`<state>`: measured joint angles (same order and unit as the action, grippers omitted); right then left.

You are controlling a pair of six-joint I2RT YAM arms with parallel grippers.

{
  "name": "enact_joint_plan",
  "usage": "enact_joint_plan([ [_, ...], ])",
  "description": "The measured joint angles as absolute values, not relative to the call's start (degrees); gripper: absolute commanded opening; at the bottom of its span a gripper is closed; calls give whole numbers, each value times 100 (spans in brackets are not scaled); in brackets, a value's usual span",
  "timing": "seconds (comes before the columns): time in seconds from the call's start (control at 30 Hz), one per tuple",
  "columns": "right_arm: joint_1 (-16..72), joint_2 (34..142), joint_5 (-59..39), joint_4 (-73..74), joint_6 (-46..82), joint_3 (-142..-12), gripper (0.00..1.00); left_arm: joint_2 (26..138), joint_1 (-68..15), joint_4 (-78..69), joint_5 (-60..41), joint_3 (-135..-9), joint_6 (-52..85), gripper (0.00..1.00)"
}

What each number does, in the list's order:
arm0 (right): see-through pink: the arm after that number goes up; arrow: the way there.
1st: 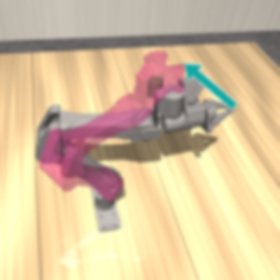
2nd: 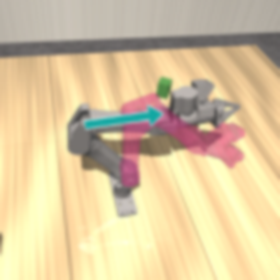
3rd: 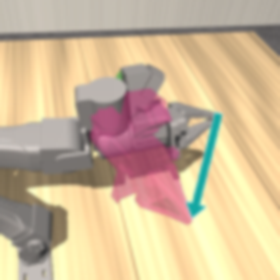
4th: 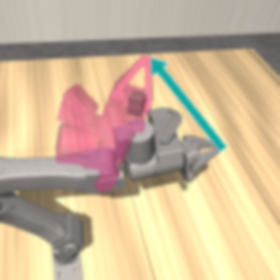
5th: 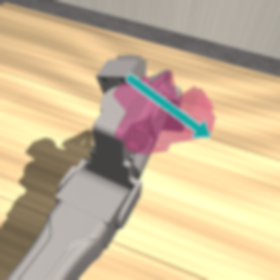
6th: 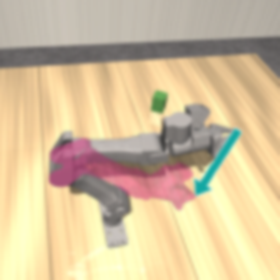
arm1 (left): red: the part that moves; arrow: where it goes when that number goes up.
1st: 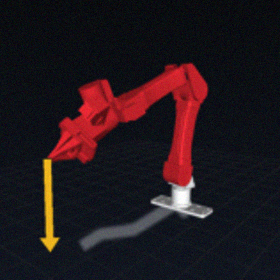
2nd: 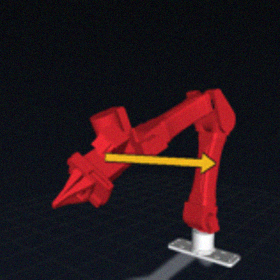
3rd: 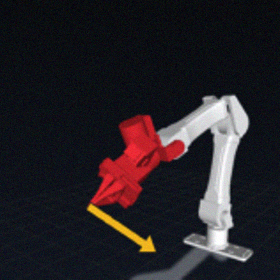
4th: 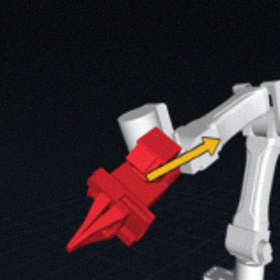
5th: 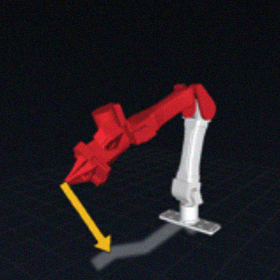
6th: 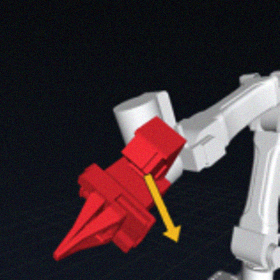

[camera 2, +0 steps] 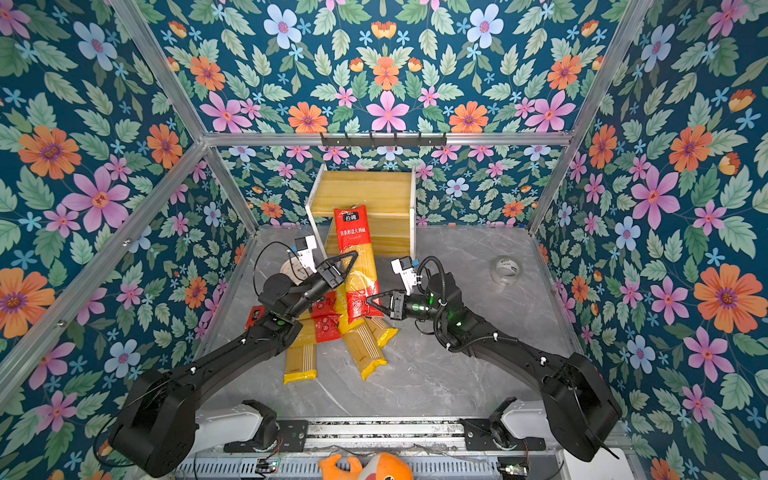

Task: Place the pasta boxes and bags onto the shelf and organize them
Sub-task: 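Carry the upright red pack with both grippers toward the wooden shelf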

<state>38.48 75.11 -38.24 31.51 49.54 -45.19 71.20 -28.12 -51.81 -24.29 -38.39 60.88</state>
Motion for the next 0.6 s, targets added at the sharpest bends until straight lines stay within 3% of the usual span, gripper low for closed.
enact_joint_plan([
  [0.33,3820,8202,-3570,2003,5157,-6366,0,6886,-2368,-5070,-2589,-4086,6112,79],
  [0.6,3422,9531,-3221,733,5870,-8506,0,5983,-1772,-4093,-2394,-3944,6254,81],
])
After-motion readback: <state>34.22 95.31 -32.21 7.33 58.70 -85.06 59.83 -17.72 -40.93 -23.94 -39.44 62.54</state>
